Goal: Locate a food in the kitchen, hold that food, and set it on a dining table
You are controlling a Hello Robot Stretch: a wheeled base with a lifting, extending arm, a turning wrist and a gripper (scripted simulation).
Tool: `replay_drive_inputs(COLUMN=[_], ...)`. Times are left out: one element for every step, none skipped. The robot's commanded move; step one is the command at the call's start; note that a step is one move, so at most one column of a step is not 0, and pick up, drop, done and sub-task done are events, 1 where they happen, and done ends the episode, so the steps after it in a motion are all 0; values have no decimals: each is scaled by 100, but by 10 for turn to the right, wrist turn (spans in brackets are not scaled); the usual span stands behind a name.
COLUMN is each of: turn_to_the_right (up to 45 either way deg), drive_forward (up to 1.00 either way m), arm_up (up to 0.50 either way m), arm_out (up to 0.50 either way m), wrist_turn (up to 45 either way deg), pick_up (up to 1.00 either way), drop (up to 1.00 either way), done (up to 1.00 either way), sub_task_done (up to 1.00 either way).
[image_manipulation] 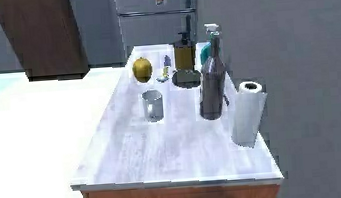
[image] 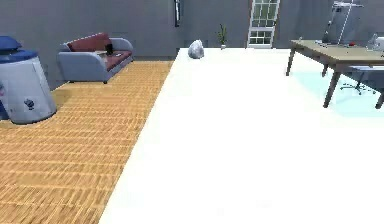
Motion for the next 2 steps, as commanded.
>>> replay_drive_inputs(turn_to_the_right=[300, 0], drive_forward=[0, 40], arm_up=[0, 0], arm_out=[0, 0], wrist_turn=[0, 0], pick_up=[0, 0], drop=[0, 0], done=[0, 0], sub_task_done=[0, 0])
